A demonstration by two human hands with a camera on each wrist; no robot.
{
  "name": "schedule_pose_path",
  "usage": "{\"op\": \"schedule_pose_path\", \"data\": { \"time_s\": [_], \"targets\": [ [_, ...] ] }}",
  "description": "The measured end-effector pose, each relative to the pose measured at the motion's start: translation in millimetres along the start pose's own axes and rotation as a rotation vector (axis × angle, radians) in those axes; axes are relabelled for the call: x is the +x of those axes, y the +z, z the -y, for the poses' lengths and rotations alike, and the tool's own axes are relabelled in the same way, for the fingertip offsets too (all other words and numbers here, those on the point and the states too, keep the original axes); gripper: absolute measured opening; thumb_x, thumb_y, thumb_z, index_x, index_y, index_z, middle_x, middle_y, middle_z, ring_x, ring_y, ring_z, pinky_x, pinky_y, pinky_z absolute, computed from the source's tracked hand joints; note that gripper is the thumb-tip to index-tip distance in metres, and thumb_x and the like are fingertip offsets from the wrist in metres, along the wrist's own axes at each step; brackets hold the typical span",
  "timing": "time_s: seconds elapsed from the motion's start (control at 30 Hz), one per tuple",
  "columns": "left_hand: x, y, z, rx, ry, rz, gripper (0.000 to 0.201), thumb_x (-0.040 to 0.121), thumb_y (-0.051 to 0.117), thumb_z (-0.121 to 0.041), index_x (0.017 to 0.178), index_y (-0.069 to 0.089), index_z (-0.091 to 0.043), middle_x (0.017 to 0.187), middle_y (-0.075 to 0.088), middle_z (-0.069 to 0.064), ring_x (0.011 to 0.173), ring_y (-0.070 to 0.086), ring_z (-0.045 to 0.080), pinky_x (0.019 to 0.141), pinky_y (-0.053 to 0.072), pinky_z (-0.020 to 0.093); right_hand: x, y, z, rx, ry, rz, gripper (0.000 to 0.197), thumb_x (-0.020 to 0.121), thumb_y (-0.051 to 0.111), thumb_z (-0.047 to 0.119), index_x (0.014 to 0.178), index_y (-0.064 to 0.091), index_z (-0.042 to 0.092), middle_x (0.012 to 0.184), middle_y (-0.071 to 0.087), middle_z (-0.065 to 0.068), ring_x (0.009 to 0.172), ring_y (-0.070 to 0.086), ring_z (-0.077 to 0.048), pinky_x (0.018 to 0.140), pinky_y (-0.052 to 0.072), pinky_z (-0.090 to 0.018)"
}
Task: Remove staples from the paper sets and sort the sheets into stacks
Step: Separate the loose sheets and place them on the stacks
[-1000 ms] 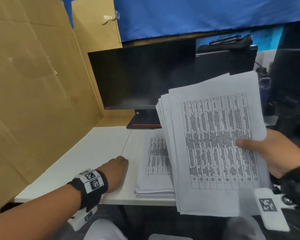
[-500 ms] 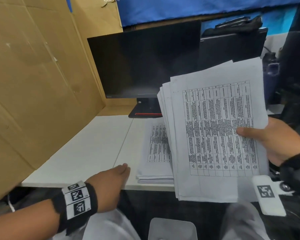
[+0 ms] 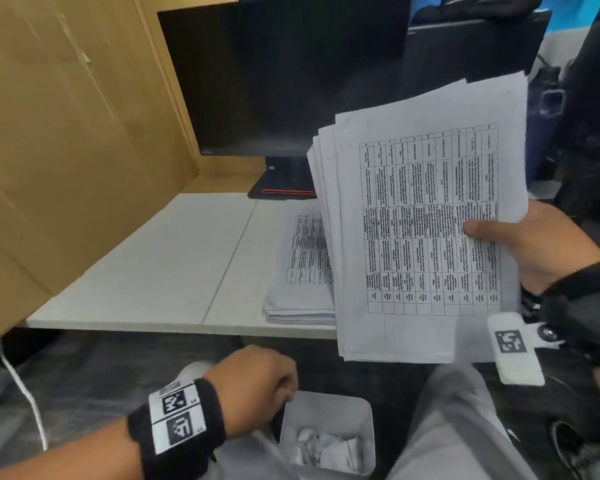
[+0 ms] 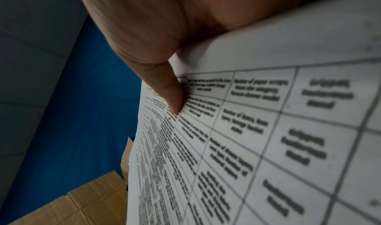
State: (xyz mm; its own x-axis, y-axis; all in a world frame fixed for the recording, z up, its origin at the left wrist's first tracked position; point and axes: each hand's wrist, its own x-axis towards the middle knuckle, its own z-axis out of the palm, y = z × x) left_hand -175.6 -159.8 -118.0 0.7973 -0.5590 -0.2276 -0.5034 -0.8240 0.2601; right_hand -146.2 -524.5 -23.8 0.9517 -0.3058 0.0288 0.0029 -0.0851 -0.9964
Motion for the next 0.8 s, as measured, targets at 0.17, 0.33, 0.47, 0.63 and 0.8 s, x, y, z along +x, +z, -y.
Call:
{"op": "schedule_pose_path", "data": {
  "time_s": [0.17,0.33,0.47,0.63,0.8],
  "targets": [
    [56.4,41.4,5.1,-0.106,-0.099,0.178,0.015,0.094,0.060,-0.015,0.097,0.074,-0.019,0.103,0.076,-0.006,0.094,0.069,0.011,0.088,0.054,0.024,-4.4,4.0,0.4,-0.001,-0.009,0.011,0.050,0.076,0.078,0.012,0.124,0.066,0.012,0.112,0.076,-0.006,0.102,0.073,-0.026,0.098,0.052,-0.053],
    [90.7,64.3,26.6,-0.121,-0.164,0.256,0.036,0.102,0.056,-0.015,0.135,0.067,-0.019,0.138,0.066,-0.003,0.128,0.060,0.016,0.109,0.041,0.024,-5.2,3.3,0.7,0.049,-0.021,0.021,0.077,0.050,0.085,0.029,0.124,0.067,0.014,0.115,0.075,-0.006,0.104,0.073,-0.026,0.098,0.052,-0.053],
    [97.3,72.1,37.6,-0.160,-0.243,0.297,0.043,0.099,0.051,-0.003,0.136,0.066,-0.020,0.133,0.069,-0.002,0.123,0.064,0.014,0.107,0.046,0.023,-5.4,4.6,4.5,0.063,-0.041,0.027,0.074,0.053,0.085,0.027,0.124,0.067,0.013,0.114,0.076,-0.006,0.101,0.074,-0.025,0.096,0.054,-0.052],
    [92.2,65.4,32.8,-0.189,-0.269,0.247,0.030,0.099,0.055,-0.010,0.121,0.074,-0.020,0.114,0.074,-0.004,0.108,0.067,0.010,0.092,0.045,0.015,-5.4,7.0,9.2,0.033,-0.062,0.037,0.059,0.066,0.084,0.022,0.122,0.067,0.012,0.111,0.076,-0.005,0.099,0.075,-0.025,0.090,0.056,-0.049],
    [69.3,38.5,10.6,-0.229,-0.189,0.285,0.014,0.094,0.066,-0.022,0.099,0.078,-0.018,0.101,0.075,-0.007,0.100,0.069,0.012,0.092,0.054,0.025,-5.3,5.3,12.4,0.027,-0.067,0.044,0.043,0.081,0.071,0.003,0.123,0.066,0.012,0.112,0.076,-0.006,0.100,0.074,-0.026,0.087,0.060,-0.047]
  ]
}}
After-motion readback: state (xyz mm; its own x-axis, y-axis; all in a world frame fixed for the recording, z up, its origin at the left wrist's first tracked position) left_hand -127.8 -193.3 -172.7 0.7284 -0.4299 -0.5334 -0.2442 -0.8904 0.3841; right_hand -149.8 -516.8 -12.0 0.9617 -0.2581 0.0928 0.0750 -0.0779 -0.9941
